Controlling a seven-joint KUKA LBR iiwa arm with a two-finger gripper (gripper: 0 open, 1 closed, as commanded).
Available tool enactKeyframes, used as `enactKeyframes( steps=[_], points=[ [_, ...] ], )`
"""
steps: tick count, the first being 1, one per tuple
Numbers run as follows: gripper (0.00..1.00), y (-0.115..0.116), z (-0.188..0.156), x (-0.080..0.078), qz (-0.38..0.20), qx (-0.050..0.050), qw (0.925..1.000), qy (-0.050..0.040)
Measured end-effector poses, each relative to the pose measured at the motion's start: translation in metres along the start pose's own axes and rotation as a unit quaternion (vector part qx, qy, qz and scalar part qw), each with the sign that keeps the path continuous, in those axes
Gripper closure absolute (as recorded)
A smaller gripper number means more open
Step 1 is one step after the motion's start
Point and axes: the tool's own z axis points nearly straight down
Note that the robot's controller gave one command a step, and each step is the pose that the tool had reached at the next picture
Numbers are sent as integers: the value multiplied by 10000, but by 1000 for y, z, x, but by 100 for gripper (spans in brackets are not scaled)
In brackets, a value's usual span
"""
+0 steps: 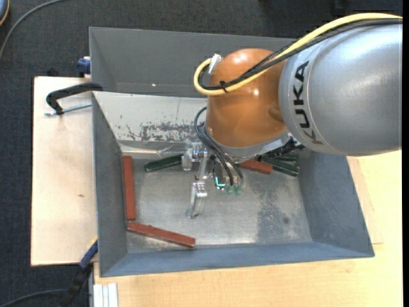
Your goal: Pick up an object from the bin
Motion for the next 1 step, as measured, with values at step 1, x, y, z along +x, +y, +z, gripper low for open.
enactKeyframes(
  steps=[1],
  points=[
    [0,62,141,18,243,2,9997,14]
  ],
)
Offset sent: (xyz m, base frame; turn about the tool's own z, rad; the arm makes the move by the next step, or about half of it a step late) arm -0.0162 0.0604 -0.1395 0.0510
